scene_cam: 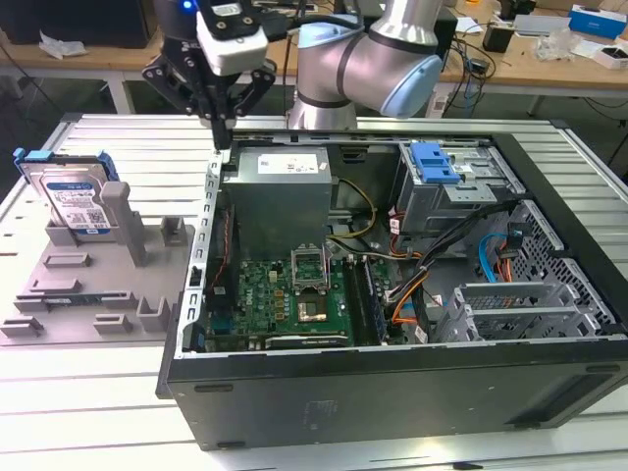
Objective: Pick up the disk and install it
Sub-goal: 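Reach for the disk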
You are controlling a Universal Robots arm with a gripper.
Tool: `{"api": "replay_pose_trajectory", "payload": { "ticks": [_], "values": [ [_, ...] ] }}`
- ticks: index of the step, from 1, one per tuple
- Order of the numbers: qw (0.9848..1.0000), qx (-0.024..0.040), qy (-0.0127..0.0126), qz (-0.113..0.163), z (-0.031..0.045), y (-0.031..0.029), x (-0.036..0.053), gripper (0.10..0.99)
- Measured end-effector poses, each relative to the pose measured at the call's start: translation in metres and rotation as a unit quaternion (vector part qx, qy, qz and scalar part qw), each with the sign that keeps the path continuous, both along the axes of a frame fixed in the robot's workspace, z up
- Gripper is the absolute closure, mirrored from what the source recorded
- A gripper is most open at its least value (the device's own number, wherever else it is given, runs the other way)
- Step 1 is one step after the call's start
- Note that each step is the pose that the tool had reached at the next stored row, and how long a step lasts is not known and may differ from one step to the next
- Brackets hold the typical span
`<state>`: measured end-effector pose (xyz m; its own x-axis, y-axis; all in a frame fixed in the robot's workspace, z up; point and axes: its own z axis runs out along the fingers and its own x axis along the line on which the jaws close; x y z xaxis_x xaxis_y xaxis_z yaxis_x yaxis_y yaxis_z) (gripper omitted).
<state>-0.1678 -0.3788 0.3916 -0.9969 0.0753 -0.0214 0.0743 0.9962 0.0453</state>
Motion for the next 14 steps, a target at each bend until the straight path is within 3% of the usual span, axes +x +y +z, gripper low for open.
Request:
{"api": "replay_pose_trajectory", "payload": {
  "ticks": [5, 7, 12, 14],
  "values": [
    [1.0, 0.0001, 0.0005, 0.0, -0.0016, 0.0059, -0.0194, 0.98],
    [1.0, 0.0, 0.0019, 0.0, -0.0031, 0.0111, -0.0325, 0.98],
    [1.0, 0.0, 0.004, 0.0, -0.0053, 0.0172, -0.0476, 0.98],
    [1.0, 0.0001, 0.0055, 0.0, -0.0071, 0.0212, -0.0587, 0.98]
  ]
}}
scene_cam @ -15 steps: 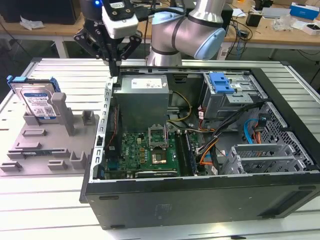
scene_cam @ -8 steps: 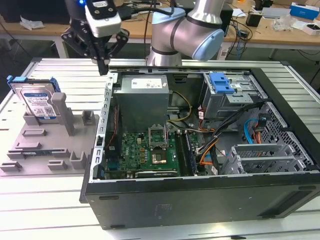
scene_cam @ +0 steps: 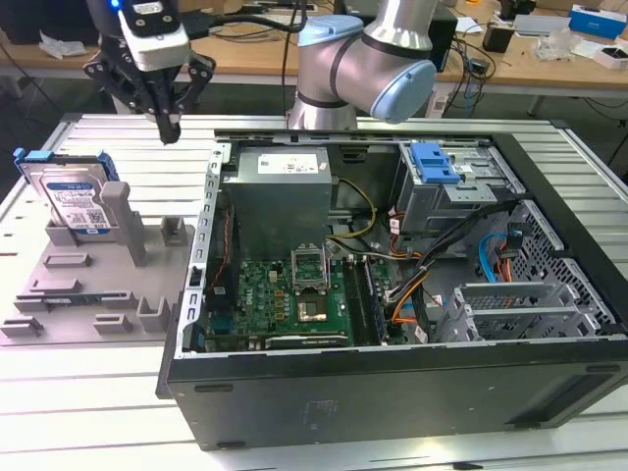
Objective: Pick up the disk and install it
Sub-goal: 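Reach for the disk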
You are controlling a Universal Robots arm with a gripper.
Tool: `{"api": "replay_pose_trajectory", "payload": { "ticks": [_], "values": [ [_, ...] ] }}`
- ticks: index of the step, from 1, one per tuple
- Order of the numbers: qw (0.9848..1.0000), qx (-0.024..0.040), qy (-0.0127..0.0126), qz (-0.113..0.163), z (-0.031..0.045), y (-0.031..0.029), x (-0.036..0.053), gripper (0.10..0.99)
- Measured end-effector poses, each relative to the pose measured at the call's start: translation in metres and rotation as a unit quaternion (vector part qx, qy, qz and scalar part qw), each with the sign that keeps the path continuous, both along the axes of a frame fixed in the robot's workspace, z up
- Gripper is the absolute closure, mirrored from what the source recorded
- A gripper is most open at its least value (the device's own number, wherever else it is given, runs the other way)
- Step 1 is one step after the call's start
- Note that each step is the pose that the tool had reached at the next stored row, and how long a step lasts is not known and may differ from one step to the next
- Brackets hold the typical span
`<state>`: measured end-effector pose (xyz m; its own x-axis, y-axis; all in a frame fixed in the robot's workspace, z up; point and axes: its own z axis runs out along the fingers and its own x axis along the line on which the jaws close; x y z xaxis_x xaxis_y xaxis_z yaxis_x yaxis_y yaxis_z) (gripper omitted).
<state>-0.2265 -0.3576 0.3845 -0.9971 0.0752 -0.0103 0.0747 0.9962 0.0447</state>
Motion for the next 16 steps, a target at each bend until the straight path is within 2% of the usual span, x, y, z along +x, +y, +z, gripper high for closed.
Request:
{"api": "replay_pose_trajectory", "payload": {
  "ticks": [5, 7, 13, 16],
  "values": [
    [1.0, -0.0001, 0.0043, 0.0, -0.0032, 0.0058, -0.0218, 0.98],
    [1.0, -0.0001, 0.0055, 0.0, -0.004, 0.0071, -0.027, 0.98],
    [0.9999, -0.0001, 0.0108, 0.0, -0.0078, 0.0136, -0.0523, 0.98],
    [0.9999, -0.0001, 0.0127, 0.0, -0.0092, 0.0159, -0.0614, 0.98]
  ]
}}
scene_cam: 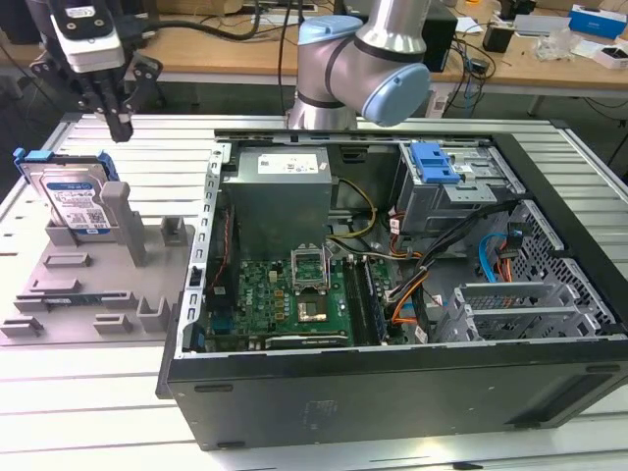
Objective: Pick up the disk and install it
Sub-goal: 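Reach for the disk, then pick up the disk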
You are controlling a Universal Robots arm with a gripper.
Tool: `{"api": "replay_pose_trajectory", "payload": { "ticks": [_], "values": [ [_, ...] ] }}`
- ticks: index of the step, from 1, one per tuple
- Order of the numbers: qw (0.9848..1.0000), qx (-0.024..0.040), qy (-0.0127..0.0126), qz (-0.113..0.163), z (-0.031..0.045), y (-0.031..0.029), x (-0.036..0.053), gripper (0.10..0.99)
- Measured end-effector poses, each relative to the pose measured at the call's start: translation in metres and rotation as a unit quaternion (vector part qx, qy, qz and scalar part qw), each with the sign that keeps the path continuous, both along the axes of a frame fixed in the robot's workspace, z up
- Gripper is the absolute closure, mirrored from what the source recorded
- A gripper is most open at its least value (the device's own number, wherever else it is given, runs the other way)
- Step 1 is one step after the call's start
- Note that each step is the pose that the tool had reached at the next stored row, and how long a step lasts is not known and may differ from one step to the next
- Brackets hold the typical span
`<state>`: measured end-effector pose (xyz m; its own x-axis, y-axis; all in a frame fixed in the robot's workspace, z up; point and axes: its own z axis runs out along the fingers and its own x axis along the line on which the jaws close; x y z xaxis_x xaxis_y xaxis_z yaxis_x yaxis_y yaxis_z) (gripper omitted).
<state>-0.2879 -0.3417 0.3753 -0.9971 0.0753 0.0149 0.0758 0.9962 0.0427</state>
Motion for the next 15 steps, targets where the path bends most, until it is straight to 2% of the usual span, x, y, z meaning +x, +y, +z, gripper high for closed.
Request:
{"api": "replay_pose_trajectory", "payload": {
  "ticks": [7, 8, 10, 11, 13, 15],
  "values": [
    [1.0, 0.0, 0.0044, 0.0, -0.0031, 0.0052, -0.0199, 0.98],
    [1.0, 0.0, 0.0057, 0.0, -0.0036, 0.0063, -0.0233, 0.98],
    [1.0, 0.0, 0.0081, 0.0, -0.0038, 0.0066, -0.0242, 0.98],
    [1.0, 0.0, 0.0083, 0.0, -0.0038, 0.0066, -0.0243, 0.98],
    [0.9999, 0.0, 0.0119, 0.0, -0.0038, 0.0066, -0.0242, 0.98],
    [0.9999, 0.0, 0.0121, 0.0, -0.0038, 0.0066, -0.0242, 0.98]
  ]
}}
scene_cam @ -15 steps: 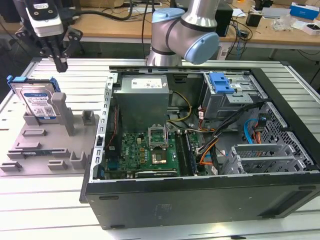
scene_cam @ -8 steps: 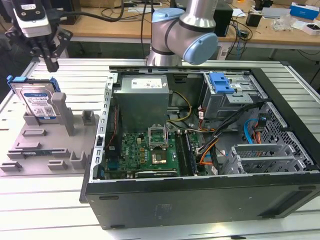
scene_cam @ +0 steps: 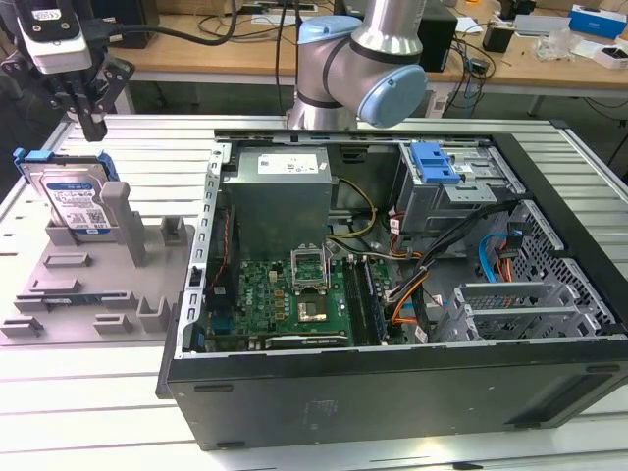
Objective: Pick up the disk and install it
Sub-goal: 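Pick up the disk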
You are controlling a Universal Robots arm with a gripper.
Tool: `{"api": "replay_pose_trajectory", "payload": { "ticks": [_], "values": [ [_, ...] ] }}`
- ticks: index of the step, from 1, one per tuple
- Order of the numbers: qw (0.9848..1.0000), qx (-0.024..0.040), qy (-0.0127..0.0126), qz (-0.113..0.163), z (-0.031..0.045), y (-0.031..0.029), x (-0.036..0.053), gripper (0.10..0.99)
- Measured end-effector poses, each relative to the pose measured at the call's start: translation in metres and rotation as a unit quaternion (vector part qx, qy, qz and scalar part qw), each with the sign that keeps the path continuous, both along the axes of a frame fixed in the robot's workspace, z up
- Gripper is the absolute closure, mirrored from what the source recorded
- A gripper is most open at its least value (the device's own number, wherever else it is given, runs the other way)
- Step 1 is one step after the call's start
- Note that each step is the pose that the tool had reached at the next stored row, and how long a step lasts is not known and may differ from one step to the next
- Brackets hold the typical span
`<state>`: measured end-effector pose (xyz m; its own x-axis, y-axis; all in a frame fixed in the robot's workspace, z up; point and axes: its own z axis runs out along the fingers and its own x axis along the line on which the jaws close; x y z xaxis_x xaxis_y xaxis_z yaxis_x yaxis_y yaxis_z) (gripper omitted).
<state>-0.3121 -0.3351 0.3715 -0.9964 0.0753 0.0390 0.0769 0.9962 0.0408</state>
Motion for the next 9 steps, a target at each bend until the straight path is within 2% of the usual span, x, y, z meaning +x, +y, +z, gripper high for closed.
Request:
{"api": "replay_pose_trajectory", "payload": {
  "ticks": [9],
  "values": [
    [1.0, 0.0, 0.001, 0.001, 0.0, 0.0, 0.0, 0.98]
  ]
}}
